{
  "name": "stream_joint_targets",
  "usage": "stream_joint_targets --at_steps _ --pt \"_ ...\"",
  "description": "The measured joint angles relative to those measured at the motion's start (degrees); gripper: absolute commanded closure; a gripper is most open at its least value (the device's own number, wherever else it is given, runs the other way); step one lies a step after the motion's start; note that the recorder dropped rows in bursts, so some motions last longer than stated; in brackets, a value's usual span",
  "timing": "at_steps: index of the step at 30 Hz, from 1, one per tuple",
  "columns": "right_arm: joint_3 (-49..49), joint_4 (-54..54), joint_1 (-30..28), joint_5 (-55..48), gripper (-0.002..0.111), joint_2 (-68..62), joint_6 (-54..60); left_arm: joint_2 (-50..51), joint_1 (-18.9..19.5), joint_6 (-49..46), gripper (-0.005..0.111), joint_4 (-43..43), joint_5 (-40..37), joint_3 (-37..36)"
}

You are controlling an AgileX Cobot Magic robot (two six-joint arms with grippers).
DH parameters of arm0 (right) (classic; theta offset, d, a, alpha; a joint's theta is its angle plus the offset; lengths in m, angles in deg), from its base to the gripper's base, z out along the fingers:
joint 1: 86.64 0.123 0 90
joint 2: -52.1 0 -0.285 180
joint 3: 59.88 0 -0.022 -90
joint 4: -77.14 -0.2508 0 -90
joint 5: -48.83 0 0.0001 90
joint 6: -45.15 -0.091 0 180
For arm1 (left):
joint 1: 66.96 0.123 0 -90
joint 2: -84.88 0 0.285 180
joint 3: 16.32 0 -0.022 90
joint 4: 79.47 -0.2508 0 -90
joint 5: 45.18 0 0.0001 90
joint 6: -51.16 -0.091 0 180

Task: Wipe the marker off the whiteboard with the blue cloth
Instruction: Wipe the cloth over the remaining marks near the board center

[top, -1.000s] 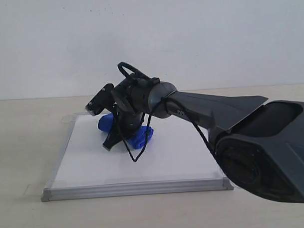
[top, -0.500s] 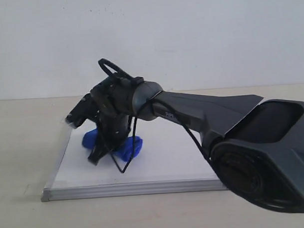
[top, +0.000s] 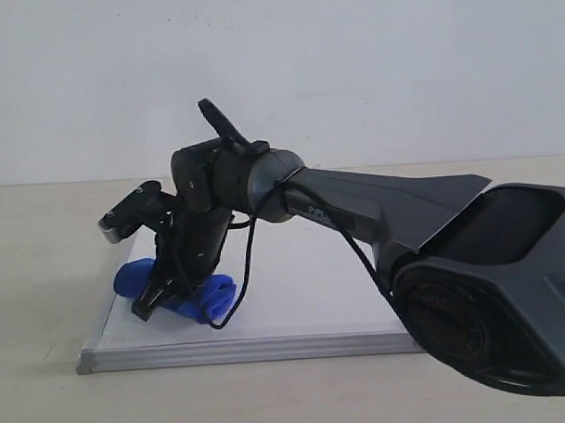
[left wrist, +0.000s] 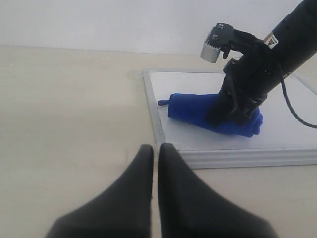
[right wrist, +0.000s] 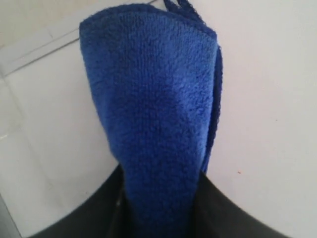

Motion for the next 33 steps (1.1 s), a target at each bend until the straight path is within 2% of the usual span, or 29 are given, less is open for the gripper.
stream_joint_targets --at_steps 2,7,10,13,20,24,27,31,33 --pt "0.0 4.9 0.0 0.0 0.109 0.0 -3.9 0.0 0.0 0.0 0.103 0.0 0.0 0.0" --pt "0.0 25.9 -1.3 -2.8 0.109 0.0 -18.8 0.0 0.0 0.0 0.103 0.0 0.0 0.0" --pt "0.0 30.8 -2.4 -5.2 0.109 -0.1 -22.6 0.0 0.0 0.0 0.103 0.0 0.0 0.0" --pt "0.0 26.3 -2.5 -5.2 0.109 -0.1 -21.0 0.0 0.0 0.0 0.103 0.0 0.0 0.0" --pt "-0.1 -1.1 -2.2 -0.1 0.109 -0.2 -3.2 0.0 0.0 0.0 0.103 0.0 0.0 0.0" --pt "-0.1 -3.8 -2.2 0.7 0.109 -0.3 -1.3 0.0 0.0 0.0 0.103 0.0 0.0 0.0" --pt "-0.1 3.2 -2.2 1.4 0.109 -0.6 -8.1 0.0 0.0 0.0 0.103 0.0 0.0 0.0" --pt "-0.1 24.7 -2.4 -0.5 0.109 -1.2 -21.6 0.0 0.0 0.0 0.103 0.0 0.0 0.0" --pt "-0.1 31.4 -2.8 -2.2 0.109 -1.5 -25.8 0.0 0.0 0.0 0.103 0.0 0.0 0.0"
